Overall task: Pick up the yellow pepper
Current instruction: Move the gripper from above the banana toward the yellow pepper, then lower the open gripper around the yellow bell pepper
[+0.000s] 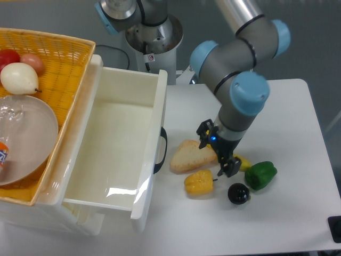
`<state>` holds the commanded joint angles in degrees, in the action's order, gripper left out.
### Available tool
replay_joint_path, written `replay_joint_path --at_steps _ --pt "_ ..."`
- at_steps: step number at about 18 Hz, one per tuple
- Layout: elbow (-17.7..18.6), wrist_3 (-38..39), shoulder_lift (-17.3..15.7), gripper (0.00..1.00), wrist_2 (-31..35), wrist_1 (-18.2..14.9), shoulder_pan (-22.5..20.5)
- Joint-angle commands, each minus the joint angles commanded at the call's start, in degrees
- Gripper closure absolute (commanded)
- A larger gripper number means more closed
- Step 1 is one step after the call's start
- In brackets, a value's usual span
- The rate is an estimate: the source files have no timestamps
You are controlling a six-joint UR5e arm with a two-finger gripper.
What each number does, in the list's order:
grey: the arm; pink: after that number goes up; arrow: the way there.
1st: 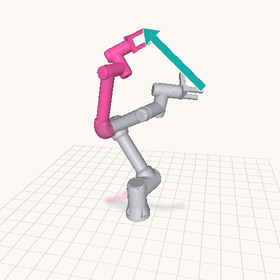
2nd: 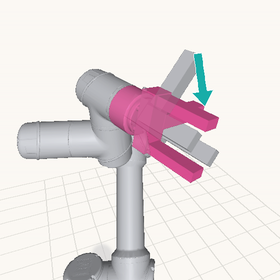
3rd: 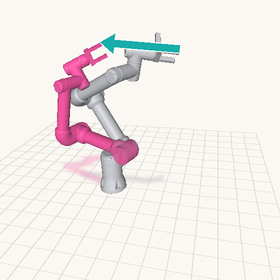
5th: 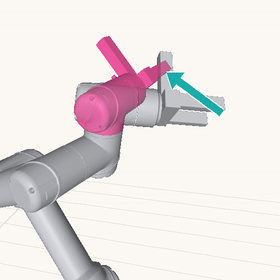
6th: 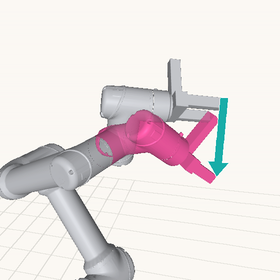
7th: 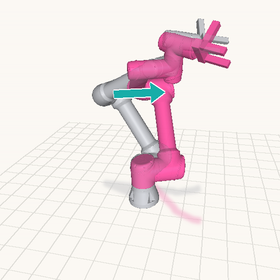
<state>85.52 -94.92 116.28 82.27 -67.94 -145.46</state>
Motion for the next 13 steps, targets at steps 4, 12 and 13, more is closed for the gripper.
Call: replay_joint_path --at_steps 4,12,13 --pt "-0.2 0.0 0.5 0.0 1.3 0.8 0.2" --pt "0.5 1.0 3.3 0.0 6.3 3.1 2.7" --pt "0.7 1.0 3.5 0.0 6.3 3.4 2.7"
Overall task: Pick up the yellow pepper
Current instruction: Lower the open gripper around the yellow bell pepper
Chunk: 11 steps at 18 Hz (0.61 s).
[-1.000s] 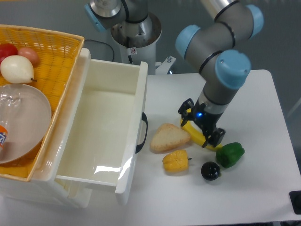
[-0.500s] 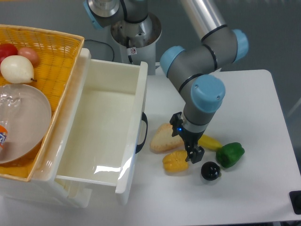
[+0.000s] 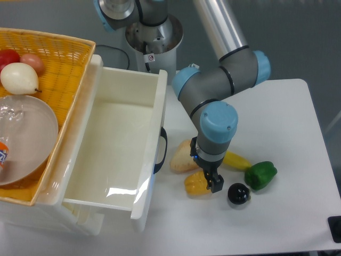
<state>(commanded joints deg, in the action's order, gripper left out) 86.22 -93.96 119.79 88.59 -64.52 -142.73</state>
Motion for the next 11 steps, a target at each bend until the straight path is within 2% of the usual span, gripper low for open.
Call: replay_joint_path --at_steps 5,11 --pt "0.2 -0.4 2.2 0.0 0.0 4.3 0.0" --pt "0.9 0.0 2.6 0.0 0.3 4.2 0.1"
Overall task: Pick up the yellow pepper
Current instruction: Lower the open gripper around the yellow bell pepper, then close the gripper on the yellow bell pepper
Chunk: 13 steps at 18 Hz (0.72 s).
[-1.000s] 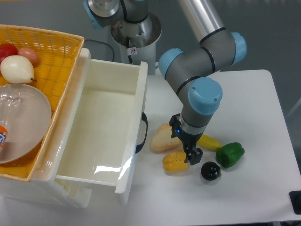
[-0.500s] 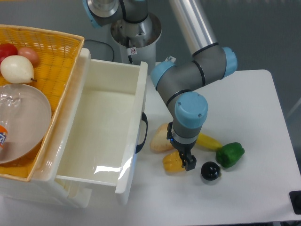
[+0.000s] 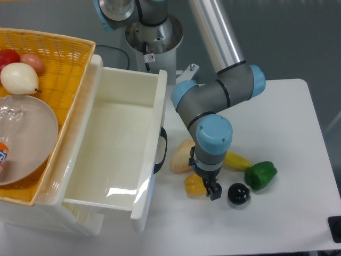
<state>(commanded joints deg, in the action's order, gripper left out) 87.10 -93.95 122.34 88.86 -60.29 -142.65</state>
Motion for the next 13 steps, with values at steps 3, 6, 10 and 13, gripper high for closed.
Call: replay_joint_path --at_steps 3,6,10,13 --pt "0.4 0.2 0.1 0.0 0.1 0.0 0.0" --pt "0.4 0.4 0.4 0.0 0.4 0.2 0.2" --pt "0.4 0.4 0.6 0.0 0.4 0.1 0.4" --pt "0.4 0.4 1.0 0.0 0.5 -0.1 0.4"
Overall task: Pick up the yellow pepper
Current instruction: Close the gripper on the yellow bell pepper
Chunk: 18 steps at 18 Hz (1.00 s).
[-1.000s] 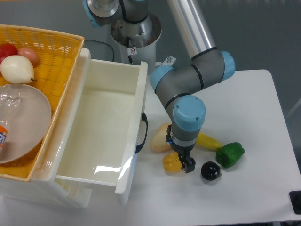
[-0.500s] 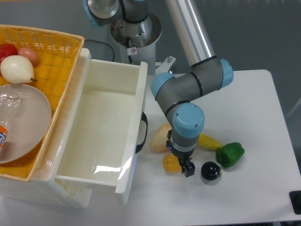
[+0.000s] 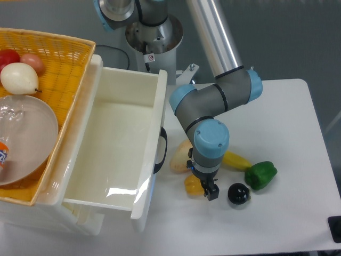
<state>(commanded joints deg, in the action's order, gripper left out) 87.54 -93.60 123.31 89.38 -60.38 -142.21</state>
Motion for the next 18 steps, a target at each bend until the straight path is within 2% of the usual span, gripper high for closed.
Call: replay_joint_path --at_steps 5,6,9,13,16,18 --pt "0.1 0.1 0.4 0.02 1.9 -0.1 0.3" --pt "0.1 0.3 0.4 0.1 2.5 -0.1 0.8" --pt "-0.5 1.5 0.4 0.6 2.8 -0.3 0.9" --pt "-0.5 4.1 0.4 0.87 2.5 -0.4 0.9" --pt "-1.8 4.2 0.3 0.87 1.4 -0.9 0.9" --pt "-3.2 4.2 -0.5 0.87 -0.3 -3.2 0.4"
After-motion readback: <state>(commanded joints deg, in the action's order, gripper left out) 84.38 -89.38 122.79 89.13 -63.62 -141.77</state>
